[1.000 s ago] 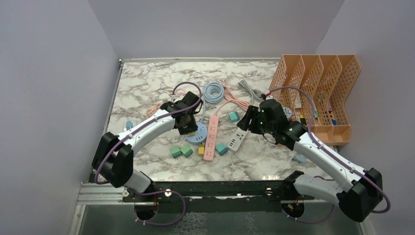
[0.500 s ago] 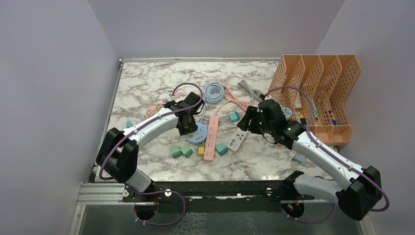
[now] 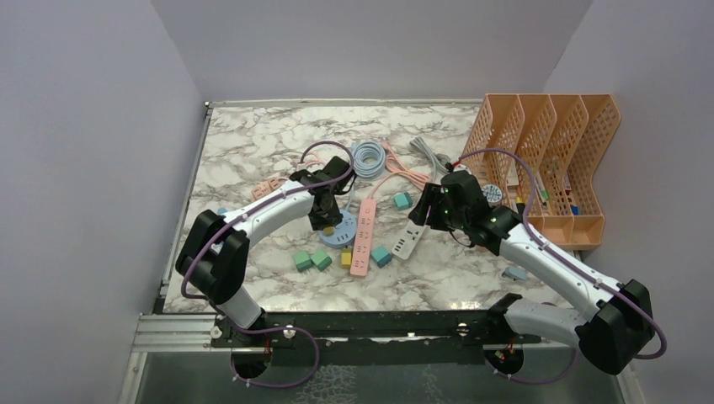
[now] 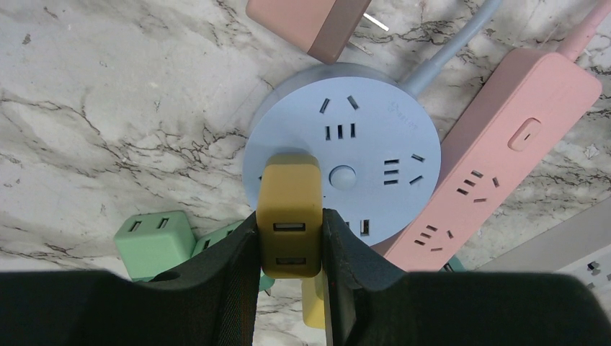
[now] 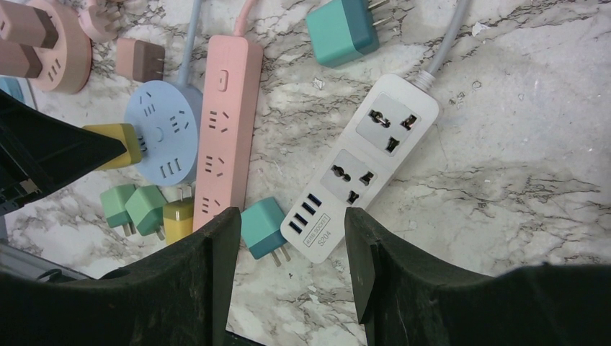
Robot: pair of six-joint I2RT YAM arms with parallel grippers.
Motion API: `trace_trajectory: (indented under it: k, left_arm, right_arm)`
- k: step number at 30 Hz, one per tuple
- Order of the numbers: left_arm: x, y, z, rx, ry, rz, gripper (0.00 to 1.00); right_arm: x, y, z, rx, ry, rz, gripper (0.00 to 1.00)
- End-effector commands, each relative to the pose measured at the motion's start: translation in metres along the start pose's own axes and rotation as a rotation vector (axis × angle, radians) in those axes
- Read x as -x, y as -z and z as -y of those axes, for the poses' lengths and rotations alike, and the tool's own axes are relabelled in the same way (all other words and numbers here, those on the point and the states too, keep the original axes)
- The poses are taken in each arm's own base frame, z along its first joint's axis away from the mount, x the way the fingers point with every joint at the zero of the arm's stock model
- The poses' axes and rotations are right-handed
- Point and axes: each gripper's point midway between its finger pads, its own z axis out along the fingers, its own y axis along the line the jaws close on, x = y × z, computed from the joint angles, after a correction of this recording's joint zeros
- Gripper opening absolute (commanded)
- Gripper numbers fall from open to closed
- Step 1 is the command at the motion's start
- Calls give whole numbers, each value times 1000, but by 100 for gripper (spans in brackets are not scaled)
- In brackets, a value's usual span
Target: Insert the plug
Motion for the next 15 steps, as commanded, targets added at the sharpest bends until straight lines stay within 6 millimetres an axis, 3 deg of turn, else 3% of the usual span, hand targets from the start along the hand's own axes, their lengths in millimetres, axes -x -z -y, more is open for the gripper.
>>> trace_trajectory:
  k: [1,15]
  left_arm:
    - [-14,-21,-15,99,-45,-45,0]
    - [-39,-39,-35,143,-44,-87,0]
  right_arm:
    - [7,-4,3,-21,14,36,55]
    - [8,-7,6,-39,17,39,55]
